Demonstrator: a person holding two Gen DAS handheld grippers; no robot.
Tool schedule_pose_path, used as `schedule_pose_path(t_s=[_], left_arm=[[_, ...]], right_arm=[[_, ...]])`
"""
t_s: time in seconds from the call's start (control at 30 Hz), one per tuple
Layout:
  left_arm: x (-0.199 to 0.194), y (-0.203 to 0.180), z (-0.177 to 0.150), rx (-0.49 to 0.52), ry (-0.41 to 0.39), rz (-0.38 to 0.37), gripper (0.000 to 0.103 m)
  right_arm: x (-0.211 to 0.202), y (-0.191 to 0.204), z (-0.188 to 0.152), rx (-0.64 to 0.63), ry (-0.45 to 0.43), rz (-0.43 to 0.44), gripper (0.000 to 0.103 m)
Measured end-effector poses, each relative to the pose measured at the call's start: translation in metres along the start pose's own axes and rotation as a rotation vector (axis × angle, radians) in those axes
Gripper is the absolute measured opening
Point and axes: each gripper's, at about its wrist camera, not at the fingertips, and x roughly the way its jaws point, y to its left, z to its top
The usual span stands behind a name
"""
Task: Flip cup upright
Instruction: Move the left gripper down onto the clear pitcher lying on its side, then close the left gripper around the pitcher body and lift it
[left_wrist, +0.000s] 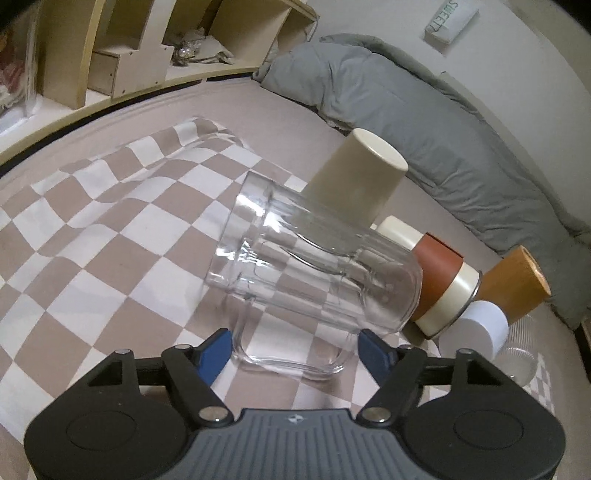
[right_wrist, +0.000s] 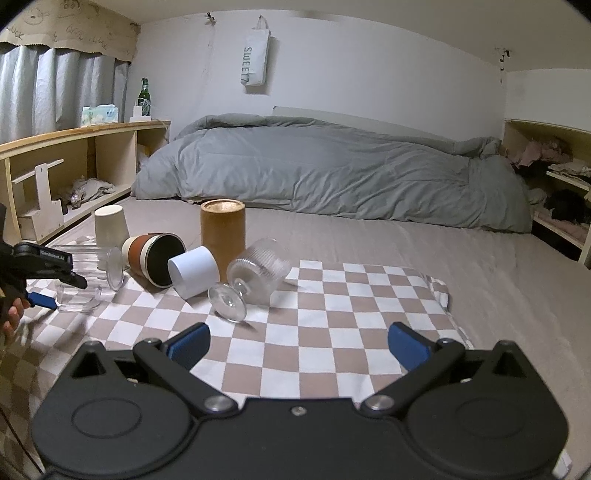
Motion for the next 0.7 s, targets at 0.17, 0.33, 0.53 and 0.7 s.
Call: schedule_pose_path(t_s=[0.17,0.33,0.53,0.7], left_arm=[[0.004,-0.019,0.0,0.078,0.008,0.05,0.093],[0.016,-0.037,-0.002,0.172,0.009,0.128,0.096],[0.026,-0.043,-0.01,0.295,-0.035,0.207,0.083],[0.021,-0.038,-0.013,0.34,-0.039,0.17,0.082]], right_arm=[[-0.001,-0.001,0.0,0.003,-0.001,0.003,0.103],[-0.002,-0.003,0.0,0.005,-0.001,0.005,0.103],[-0.003,-0.008,-0.001,0.015,0.001,0.003,0.103],[-0.001,-0.011,-0.003,0.023,0.005,-0.003,0.103]])
